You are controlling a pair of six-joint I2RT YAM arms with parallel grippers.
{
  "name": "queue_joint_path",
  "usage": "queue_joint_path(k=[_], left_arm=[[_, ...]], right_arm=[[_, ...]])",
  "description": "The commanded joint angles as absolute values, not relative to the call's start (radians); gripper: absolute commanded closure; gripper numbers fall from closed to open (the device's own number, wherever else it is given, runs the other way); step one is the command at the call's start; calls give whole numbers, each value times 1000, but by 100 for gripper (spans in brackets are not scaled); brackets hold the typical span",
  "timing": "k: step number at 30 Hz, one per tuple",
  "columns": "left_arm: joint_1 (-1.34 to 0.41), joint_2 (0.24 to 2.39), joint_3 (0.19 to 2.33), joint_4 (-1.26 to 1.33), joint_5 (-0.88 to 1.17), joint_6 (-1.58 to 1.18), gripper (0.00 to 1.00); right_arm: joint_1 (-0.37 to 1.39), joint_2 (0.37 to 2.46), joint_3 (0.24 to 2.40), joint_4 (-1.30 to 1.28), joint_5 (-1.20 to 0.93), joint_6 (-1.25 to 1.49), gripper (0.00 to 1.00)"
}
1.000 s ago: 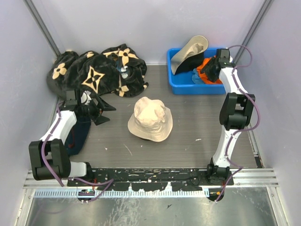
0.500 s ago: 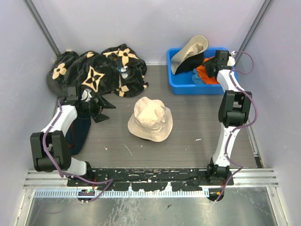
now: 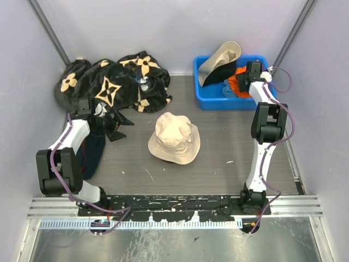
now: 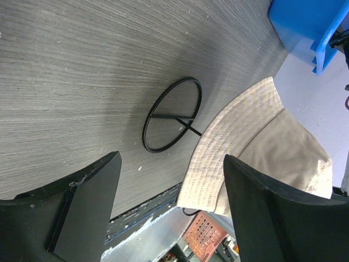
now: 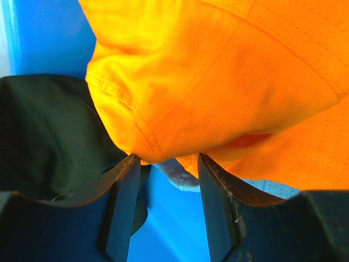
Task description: Stack the hats
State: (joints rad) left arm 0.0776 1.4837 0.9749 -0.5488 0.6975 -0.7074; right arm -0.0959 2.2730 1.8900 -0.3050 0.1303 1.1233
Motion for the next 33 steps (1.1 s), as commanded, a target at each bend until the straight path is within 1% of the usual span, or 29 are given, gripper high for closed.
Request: queue_joint_path(k=[1, 4, 8, 10, 11, 14, 17, 19, 25, 33], left_arm=[[75, 1496, 1012, -576, 699, -695, 17], [75, 1502, 1025, -585, 697, -690, 17], [75, 1511, 1039, -594, 695, -687, 17], [76, 1514, 1043, -595, 694, -689, 17], [75, 1517, 1046, -598, 693, -689, 17], [75, 1520, 1054, -607, 691, -685, 17], [76, 1523, 1060, -608, 690, -684, 17], [75, 1527, 1060, -603, 689, -687, 17], [76, 1544, 1068, -585, 706, -692, 17], [75, 1550, 1079, -556, 733, -698, 17]], right_arm=[[-100, 2232, 1906, -214, 204, 1145, 48], [-100, 2218, 1871, -154, 208, 1141, 46], [-101, 2227, 1878, -149, 246, 1147, 46], [-100, 2246, 1896, -158, 241, 1153, 48], [-100, 2261, 1906, -159, 236, 1155, 52], [-100, 2283, 1930, -161, 226, 1157, 80], [-100, 2277, 1934, -160, 227, 1143, 98], [-101, 2250, 1914, -152, 227, 1126, 99], [-121, 2126, 1806, -99, 97, 1146, 99], [-171, 1883, 1622, -35, -49, 1248, 99]])
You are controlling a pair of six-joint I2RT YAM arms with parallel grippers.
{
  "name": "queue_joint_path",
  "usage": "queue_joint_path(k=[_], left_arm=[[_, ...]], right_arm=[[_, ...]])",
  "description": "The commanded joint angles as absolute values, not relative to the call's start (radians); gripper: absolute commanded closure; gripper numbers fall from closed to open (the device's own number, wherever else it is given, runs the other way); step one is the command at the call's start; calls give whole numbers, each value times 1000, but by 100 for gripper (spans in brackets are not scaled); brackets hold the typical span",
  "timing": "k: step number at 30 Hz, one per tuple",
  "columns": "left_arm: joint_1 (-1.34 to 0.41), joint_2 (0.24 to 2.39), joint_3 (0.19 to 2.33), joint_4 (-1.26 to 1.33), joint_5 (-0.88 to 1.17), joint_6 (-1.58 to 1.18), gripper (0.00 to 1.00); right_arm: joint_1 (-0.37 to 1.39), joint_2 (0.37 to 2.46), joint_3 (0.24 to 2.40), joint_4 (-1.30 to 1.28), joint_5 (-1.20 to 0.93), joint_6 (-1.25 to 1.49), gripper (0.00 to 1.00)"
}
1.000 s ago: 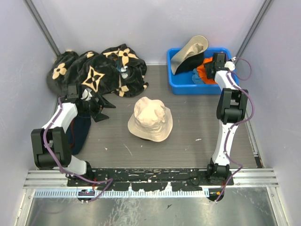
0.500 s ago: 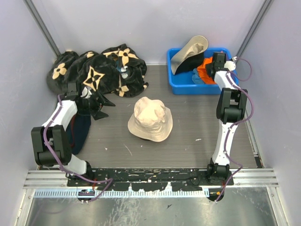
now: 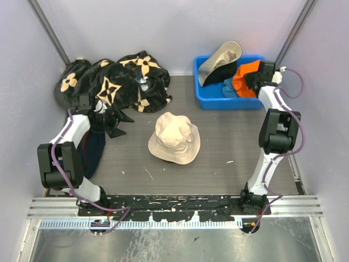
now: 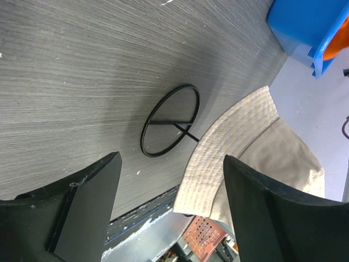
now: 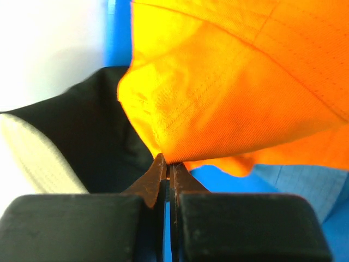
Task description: Stack the hats
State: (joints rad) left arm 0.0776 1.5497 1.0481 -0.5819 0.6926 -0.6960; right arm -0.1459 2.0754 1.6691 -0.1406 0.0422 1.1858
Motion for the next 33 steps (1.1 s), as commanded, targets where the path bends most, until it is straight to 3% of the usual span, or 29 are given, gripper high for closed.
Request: queue_joint_path(k=[1, 17, 33], left_arm=[[76, 1547, 1078, -550, 737, -701, 17], [73, 1481, 1034, -457, 813, -752, 16], [41, 1541, 1052, -382, 849, -776, 16]], right_arm=[[-179, 1860, 1607, -27, -65, 1258, 99], [-200, 1655, 1630, -14, -384, 1470, 99], [-82, 1510, 1706, -16, -486, 1669, 99]])
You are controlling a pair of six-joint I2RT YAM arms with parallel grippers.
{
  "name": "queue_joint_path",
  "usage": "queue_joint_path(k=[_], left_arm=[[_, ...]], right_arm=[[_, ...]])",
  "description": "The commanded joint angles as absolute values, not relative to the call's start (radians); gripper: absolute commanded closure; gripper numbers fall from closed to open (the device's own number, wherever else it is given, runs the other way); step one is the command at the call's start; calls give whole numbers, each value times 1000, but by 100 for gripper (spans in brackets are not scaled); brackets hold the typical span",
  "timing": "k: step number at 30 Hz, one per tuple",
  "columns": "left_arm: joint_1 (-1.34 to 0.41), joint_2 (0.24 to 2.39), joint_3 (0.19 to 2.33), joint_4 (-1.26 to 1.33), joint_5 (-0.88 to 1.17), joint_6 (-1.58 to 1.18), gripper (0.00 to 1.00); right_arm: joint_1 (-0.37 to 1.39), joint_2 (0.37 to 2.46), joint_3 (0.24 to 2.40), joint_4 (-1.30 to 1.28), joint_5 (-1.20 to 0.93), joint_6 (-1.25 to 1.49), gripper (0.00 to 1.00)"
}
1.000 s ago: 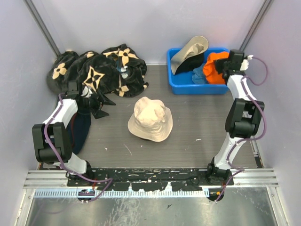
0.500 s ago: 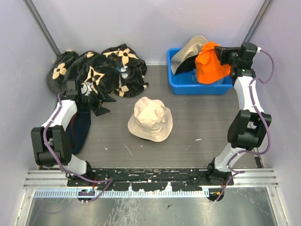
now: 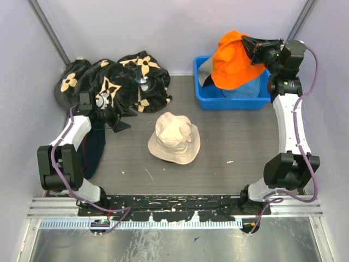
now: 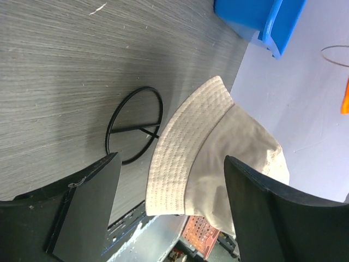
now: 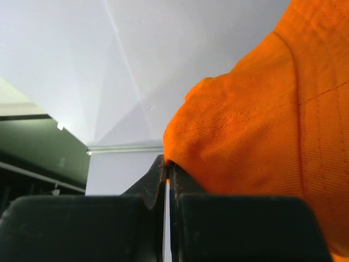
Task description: Stack the hats
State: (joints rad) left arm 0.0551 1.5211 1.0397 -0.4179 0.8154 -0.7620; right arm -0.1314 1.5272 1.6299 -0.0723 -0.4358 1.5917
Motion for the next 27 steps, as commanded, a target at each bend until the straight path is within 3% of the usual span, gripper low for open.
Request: queue_joint_path(k=[1, 15, 27], left_arm=[[39, 1545, 1052, -375, 851, -779, 16], [33, 1564, 1049, -347, 847, -796, 16], [31, 1556, 1042, -347, 840, -796, 16]], right_arm=[[-61, 1512, 1718, -13, -486, 1679, 99], [266, 1533, 1769, 6, -459, 1763, 99], [483, 1441, 1625, -20, -407, 1761, 99]])
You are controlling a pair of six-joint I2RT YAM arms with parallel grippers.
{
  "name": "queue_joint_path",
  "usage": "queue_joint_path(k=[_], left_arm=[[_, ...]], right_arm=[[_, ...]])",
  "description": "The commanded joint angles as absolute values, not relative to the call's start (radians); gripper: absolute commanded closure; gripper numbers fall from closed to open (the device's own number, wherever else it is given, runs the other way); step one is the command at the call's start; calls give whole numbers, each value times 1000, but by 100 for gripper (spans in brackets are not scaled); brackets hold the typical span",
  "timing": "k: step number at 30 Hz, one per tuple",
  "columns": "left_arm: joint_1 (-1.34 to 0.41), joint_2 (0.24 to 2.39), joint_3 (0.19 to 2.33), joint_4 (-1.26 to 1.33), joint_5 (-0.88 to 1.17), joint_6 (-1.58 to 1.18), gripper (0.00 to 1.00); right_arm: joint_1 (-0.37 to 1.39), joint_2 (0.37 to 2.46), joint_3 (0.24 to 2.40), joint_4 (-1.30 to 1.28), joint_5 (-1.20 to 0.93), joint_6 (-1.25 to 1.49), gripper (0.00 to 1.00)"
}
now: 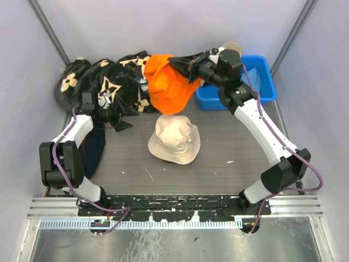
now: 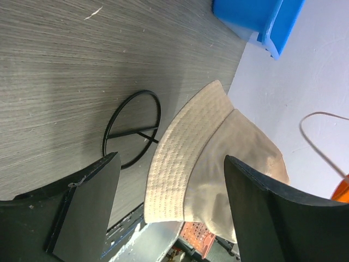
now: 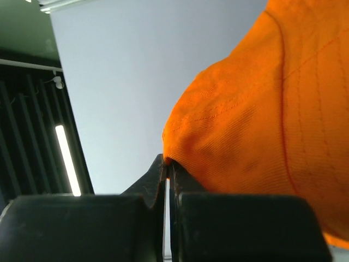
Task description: Stack the hats
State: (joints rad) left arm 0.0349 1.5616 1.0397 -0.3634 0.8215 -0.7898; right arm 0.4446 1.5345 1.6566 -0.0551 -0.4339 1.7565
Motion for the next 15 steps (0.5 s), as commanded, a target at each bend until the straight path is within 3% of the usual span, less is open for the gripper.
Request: queue_joint_path(k=[1, 15], left_arm=[[31, 1555, 1040, -347, 839, -796, 16], [6, 1551, 1029, -341, 831, -799, 16]], right_arm=[[497, 1424, 1607, -27, -402, 1758, 99], [565, 1218, 1372, -71, -320, 1770, 99]])
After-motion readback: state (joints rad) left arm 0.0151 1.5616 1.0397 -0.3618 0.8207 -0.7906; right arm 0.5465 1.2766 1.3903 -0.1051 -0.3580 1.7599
